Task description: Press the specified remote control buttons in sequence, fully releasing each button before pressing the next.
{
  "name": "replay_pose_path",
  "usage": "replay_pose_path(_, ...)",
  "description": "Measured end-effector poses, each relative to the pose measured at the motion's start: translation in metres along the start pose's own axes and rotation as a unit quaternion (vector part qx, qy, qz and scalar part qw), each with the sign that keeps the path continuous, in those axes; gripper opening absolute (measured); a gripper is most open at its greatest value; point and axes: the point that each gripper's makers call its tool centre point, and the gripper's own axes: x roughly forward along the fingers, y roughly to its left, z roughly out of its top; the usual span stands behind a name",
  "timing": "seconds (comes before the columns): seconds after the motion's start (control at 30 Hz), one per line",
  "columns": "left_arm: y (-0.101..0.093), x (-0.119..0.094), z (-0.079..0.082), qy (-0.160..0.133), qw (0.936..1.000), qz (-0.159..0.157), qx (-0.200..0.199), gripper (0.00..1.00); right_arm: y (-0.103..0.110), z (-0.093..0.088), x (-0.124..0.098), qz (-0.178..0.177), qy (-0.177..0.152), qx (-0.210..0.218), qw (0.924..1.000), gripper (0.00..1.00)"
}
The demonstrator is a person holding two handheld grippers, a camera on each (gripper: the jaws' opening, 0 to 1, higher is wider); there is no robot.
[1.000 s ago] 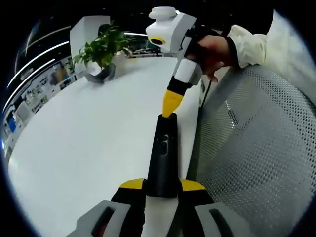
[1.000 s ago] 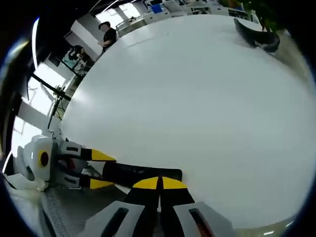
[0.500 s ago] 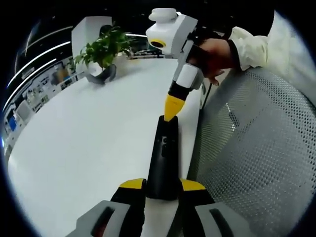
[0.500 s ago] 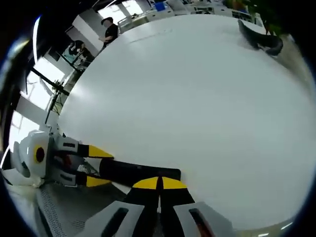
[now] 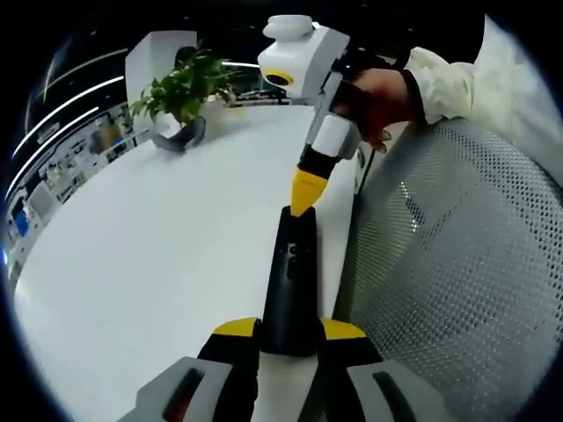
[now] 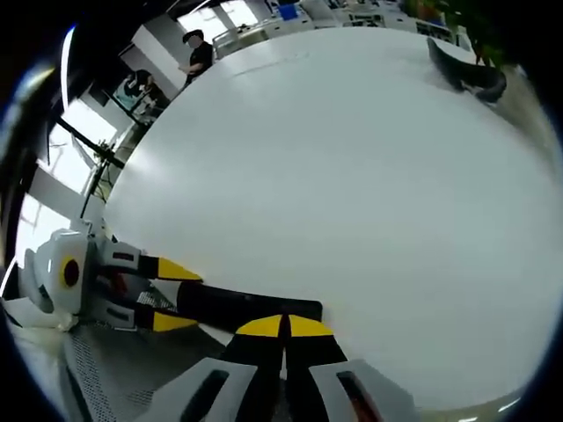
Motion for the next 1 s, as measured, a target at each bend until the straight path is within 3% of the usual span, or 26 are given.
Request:
replay_pose_path(0.8, -0.0021, -0.0001, -0.0002, 0.001, 1.0, -0.003, 0.005, 0.24, 0.0, 0.0032, -0.0005, -0.001, -0.009, -0.005, 0.9999, 0.0)
replay_pose_path(1.0, -0.0018, 0.0002, -0.0002, 0.0, 1.0, -0.003, 0.005, 0.24, 0.0071, 0.0038, 0.0, 0.019, -0.011, -0.002, 0.9998, 0.0)
